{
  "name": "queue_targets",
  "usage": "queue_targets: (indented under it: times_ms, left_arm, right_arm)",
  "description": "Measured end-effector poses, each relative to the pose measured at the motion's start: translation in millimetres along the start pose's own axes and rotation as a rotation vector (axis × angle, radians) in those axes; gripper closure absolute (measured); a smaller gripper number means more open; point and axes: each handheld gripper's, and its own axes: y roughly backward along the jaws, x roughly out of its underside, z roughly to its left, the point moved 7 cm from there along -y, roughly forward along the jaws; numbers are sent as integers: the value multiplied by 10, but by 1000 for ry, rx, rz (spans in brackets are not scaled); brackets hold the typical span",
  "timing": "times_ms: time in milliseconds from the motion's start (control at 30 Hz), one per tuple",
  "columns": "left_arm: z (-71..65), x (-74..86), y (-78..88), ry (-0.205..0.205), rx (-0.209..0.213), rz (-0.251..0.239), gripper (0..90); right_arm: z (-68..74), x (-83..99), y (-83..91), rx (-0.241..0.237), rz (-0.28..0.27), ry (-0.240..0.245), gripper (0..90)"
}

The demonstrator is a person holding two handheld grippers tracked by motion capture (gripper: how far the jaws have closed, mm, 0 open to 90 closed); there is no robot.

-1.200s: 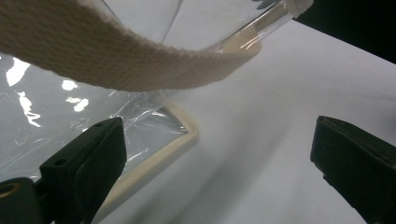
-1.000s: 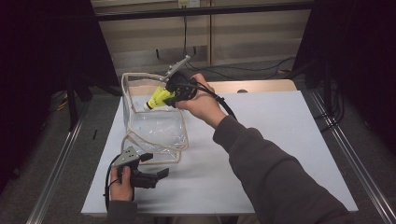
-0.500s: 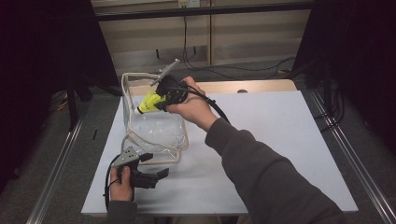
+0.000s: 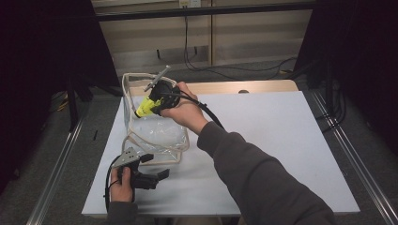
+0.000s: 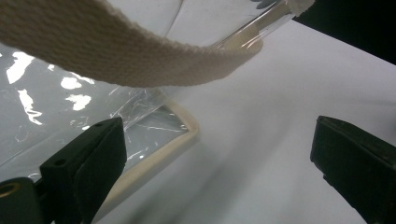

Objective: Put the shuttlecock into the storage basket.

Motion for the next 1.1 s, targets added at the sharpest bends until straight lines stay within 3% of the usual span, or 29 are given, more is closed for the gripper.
queue_targets:
  times_ms: [1100]
  left_arm:
    - [4, -11, -4, 9, 5, -10, 36]
  right_arm:
    - [77, 39, -435, 1, 51, -17, 800]
